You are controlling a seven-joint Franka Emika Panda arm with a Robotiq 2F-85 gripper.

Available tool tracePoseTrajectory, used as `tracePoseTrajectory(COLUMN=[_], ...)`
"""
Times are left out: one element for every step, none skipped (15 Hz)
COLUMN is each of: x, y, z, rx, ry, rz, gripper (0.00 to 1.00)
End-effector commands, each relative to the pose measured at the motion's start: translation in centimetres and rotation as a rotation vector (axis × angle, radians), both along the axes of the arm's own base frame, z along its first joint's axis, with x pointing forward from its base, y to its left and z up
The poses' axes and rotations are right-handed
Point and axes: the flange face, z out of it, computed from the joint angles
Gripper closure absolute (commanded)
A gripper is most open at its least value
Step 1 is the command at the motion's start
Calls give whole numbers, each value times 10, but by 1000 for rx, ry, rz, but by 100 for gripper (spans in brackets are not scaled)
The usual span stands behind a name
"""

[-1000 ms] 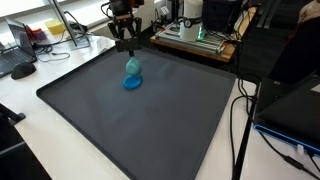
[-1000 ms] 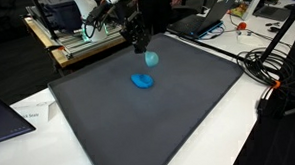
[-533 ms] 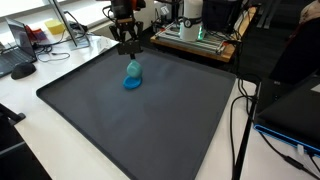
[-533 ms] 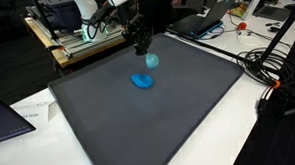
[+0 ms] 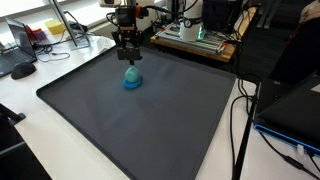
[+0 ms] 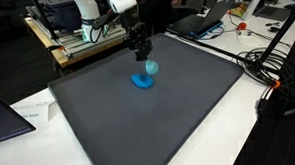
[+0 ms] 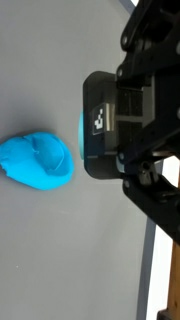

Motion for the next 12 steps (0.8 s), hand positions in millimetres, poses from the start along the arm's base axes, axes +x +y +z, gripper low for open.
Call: tracePoseTrajectory(x=[-2,-1,-1,0,0,0,-1,-1,-1,-1,-2,-4], y=[2,2,3,3,3,3,3,4,4,5,7,8], z=[-7,-9,-10,-12,-15,-17,-18,-19,-21,-23,-25,-29], rx=[-14,-15,-10,-9,-8,-7,-1,9,15,30,49,58], ry=[-32,-38,-45,-47,-48,-49,-55,-58,-62,-63,-61,-60], rz=[-30,-40,-44,-53,-61,-68,-73,-77,-85,-89,-95,-102], gripper=[78,78,78,78,78,78,78,78,78,78,78,78])
